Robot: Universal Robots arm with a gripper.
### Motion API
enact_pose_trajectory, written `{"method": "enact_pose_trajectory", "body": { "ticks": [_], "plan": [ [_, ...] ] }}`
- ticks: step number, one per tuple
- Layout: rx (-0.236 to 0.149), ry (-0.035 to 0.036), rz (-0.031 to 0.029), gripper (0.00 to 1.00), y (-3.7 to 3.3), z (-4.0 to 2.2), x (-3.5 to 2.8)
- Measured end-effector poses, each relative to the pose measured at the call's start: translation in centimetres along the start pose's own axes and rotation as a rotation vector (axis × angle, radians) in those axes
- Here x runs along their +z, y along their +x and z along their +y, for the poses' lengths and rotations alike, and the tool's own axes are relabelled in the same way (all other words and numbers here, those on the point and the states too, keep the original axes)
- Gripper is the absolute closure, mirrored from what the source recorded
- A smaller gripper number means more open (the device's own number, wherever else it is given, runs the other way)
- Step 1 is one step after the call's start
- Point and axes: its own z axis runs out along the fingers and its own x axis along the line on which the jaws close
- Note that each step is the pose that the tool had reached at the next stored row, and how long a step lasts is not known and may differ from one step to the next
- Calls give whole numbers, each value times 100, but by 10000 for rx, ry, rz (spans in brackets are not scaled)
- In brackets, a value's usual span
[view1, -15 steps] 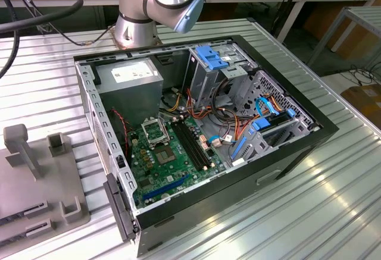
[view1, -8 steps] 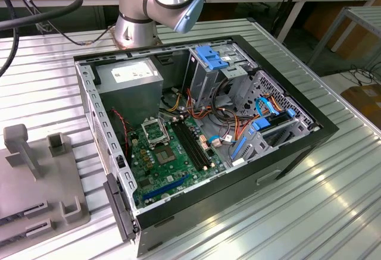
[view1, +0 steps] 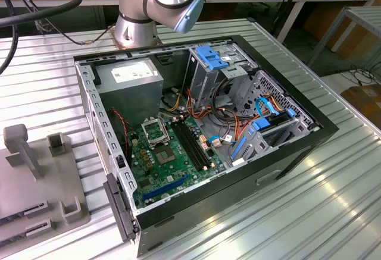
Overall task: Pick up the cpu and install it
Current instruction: 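Pick up the cpu and move it towards the insertion slot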
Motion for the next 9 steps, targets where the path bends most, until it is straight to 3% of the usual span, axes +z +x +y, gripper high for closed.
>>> {"method": "enact_pose_trajectory", "body": {
  "ticks": [9],
  "plan": [
    [0, -1, 0, 53, 0, 0, -21]
  ]
}}
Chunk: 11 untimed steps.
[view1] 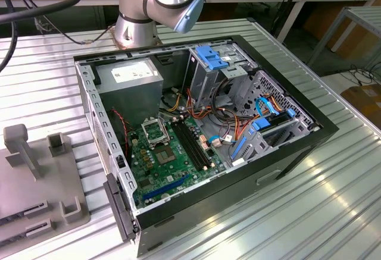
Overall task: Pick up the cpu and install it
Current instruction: 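Pick up the cpu and move it towards the insertion slot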
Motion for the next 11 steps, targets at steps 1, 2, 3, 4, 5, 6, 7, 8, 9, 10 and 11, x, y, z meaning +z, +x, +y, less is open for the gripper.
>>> {"method": "enact_pose_trajectory", "body": {
  "ticks": [1, 2, 3, 4, 5, 6, 7, 8, 9, 10, 11],
  "plan": [
    [1, 0, 0, 53, 0, 0, -2],
    [0, 0, 0, 53, 0, 0, -4],
    [0, 0, 0, 53, 0, 0, -7],
    [0, 0, 0, 53, 0, 0, -9],
    [0, 0, 0, 53, 0, 0, -11],
    [0, 0, 0, 53, 0, 0, -13],
    [0, 0, 0, 53, 0, 0, -16],
    [0, 0, 0, 53, 0, 0, -19],
    [0, 0, 0, 53, 0, 0, -21],
    [0, 0, 0, 53, 0, 0, -22],
    [0, 0, 0, 53, 0, -1, -25]
  ]
}}
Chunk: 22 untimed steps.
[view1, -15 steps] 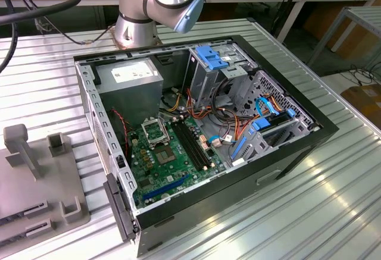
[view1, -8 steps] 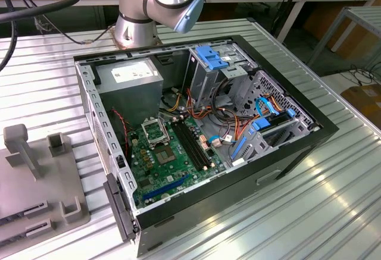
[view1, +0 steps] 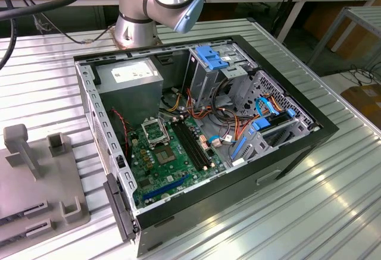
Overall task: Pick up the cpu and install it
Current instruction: 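Pick up the cpu and move it towards the insertion slot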
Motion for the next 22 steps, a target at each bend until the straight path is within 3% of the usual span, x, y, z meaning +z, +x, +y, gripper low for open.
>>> {"method": "enact_pose_trajectory", "body": {
  "ticks": [22],
  "plan": [
    [0, -1, 0, 53, 1, 0, -46]
  ]
}}
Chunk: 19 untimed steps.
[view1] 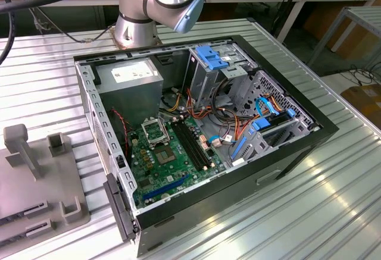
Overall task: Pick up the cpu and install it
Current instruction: 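Pick up the cpu and move it towards the insertion slot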
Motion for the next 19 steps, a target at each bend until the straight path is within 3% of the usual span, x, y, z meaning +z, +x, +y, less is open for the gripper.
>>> {"method": "enact_pose_trajectory", "body": {
  "ticks": [19],
  "plan": [
    [0, 0, -1, 53, 1, -2, -102]
  ]
}}
